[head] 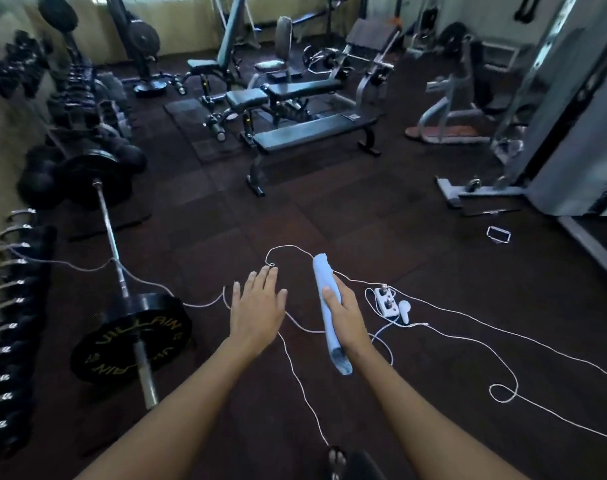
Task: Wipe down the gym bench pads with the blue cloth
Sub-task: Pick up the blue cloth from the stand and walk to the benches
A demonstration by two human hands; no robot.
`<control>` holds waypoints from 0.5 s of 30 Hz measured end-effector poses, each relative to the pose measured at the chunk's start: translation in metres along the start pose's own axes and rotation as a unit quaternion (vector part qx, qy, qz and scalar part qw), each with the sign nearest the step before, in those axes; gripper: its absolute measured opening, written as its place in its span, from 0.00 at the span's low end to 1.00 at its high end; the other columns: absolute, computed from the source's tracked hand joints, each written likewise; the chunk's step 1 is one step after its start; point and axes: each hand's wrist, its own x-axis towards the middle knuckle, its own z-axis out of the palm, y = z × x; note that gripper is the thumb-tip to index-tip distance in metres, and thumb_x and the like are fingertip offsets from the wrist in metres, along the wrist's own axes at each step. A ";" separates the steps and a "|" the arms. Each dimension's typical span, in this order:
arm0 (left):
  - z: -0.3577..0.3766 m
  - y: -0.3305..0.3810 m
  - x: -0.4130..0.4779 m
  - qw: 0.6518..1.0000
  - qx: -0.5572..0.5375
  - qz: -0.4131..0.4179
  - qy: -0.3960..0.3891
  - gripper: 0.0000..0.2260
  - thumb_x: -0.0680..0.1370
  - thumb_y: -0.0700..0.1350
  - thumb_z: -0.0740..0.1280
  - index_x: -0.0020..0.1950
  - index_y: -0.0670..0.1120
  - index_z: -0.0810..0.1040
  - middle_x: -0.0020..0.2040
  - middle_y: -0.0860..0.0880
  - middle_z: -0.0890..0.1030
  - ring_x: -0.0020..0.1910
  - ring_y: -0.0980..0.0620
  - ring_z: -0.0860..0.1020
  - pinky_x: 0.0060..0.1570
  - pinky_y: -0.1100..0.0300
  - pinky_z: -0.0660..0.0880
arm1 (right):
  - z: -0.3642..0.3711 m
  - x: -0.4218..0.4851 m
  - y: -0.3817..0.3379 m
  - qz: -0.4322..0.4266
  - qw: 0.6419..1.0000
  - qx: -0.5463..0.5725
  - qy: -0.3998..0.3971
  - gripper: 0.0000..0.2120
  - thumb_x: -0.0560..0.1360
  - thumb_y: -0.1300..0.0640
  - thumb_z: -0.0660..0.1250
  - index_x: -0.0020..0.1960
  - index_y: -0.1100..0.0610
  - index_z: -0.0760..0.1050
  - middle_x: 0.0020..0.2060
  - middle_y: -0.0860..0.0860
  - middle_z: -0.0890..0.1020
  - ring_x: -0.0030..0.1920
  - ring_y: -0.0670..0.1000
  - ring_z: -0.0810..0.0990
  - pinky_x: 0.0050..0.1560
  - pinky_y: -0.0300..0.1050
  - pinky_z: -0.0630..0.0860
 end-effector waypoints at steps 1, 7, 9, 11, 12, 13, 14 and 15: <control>0.004 0.004 0.026 1.000 0.000 0.010 -0.003 0.25 0.84 0.54 0.52 0.80 0.49 0.55 0.80 0.51 0.57 0.78 0.49 0.55 0.76 0.46 0.52 | -0.001 0.025 0.003 0.004 1.000 0.000 0.009 0.29 0.77 0.37 0.58 0.75 0.46 0.68 0.72 0.43 0.72 0.73 0.45 0.69 0.76 0.56 0.63; 0.026 0.033 0.204 0.999 0.000 0.038 -0.004 0.24 0.84 0.54 0.53 0.79 0.49 0.57 0.79 0.50 0.59 0.78 0.49 0.57 0.75 0.46 0.54 | -0.011 0.202 0.027 0.025 0.999 -0.018 0.030 0.28 0.77 0.35 0.58 0.75 0.43 0.68 0.72 0.43 0.72 0.73 0.47 0.69 0.75 0.59 0.64; 0.029 0.042 0.268 0.999 -0.006 0.038 -0.009 0.24 0.84 0.54 0.53 0.79 0.49 0.56 0.79 0.51 0.59 0.78 0.49 0.56 0.76 0.46 0.53 | -0.020 0.268 0.022 0.029 0.999 -0.024 0.028 0.29 0.77 0.36 0.58 0.75 0.46 0.68 0.72 0.44 0.73 0.73 0.48 0.70 0.75 0.59 0.64; 0.028 0.052 0.326 0.999 -0.013 0.033 -0.014 0.24 0.84 0.54 0.52 0.80 0.49 0.56 0.79 0.51 0.58 0.78 0.49 0.56 0.76 0.47 0.52 | -0.028 0.328 0.012 0.023 0.999 -0.033 0.027 0.28 0.77 0.37 0.57 0.74 0.45 0.69 0.71 0.43 0.74 0.73 0.49 0.71 0.74 0.60 0.64; 0.026 0.057 0.355 0.999 -0.014 0.030 -0.011 0.24 0.84 0.54 0.52 0.80 0.49 0.56 0.79 0.51 0.58 0.78 0.49 0.56 0.76 0.47 0.52 | -0.031 0.359 0.007 0.019 0.999 -0.037 0.026 0.28 0.77 0.38 0.57 0.74 0.45 0.69 0.71 0.42 0.74 0.72 0.50 0.71 0.74 0.61 0.64; 0.023 0.062 0.383 0.999 -0.018 0.029 -0.010 0.24 0.84 0.54 0.52 0.80 0.49 0.56 0.79 0.51 0.58 0.78 0.49 0.56 0.76 0.47 0.52 | -0.033 0.389 0.003 0.020 0.999 -0.042 0.022 0.27 0.77 0.38 0.57 0.74 0.45 0.69 0.71 0.43 0.75 0.72 0.50 0.72 0.74 0.61 0.64; 0.021 0.065 0.409 0.999 -0.023 0.030 -0.014 0.24 0.84 0.54 0.52 0.80 0.49 0.56 0.79 0.51 0.58 0.78 0.49 0.56 0.76 0.47 0.52 | -0.034 0.418 -0.001 0.025 0.999 -0.045 0.017 0.27 0.77 0.38 0.57 0.73 0.45 0.69 0.70 0.43 0.75 0.72 0.50 0.72 0.74 0.61 0.64; 0.019 0.067 0.435 0.999 -0.024 0.031 -0.017 0.24 0.84 0.53 0.52 0.80 0.49 0.56 0.79 0.51 0.58 0.78 0.49 0.56 0.76 0.47 0.52 | -0.035 0.444 -0.006 0.026 0.998 -0.048 0.015 0.26 0.77 0.38 0.57 0.73 0.45 0.69 0.70 0.43 0.75 0.72 0.50 0.72 0.74 0.61 0.64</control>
